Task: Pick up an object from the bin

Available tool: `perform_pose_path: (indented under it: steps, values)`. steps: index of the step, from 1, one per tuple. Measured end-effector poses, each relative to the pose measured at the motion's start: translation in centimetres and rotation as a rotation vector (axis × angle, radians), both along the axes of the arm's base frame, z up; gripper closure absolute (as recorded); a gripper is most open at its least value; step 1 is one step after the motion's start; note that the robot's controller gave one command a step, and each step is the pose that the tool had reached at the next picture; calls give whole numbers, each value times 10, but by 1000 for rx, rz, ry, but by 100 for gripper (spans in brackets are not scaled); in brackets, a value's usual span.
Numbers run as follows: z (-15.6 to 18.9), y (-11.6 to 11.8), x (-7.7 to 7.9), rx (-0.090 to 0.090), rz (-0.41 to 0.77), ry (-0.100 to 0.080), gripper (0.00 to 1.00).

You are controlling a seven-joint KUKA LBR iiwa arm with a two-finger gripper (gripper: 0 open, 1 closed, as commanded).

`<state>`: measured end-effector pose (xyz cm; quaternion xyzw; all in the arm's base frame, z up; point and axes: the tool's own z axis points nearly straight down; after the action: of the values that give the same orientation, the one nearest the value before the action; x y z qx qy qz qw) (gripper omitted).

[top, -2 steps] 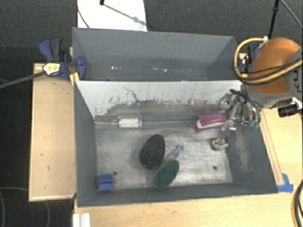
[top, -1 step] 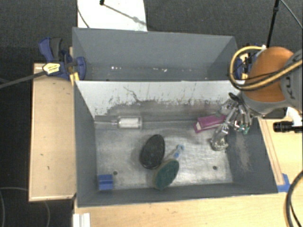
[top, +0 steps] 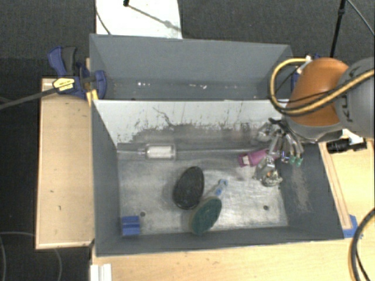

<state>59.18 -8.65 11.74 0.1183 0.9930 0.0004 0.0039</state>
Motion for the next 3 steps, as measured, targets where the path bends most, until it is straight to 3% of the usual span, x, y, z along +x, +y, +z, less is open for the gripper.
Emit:
perform_pose_path:
  steps: [1,2,3]
  values:
    - [-23,-12,-4,8,-205,11,0]
    - [37,67,-20,5,-138,0,0]
    - [-17,97,-44,2,-227,-10,0]
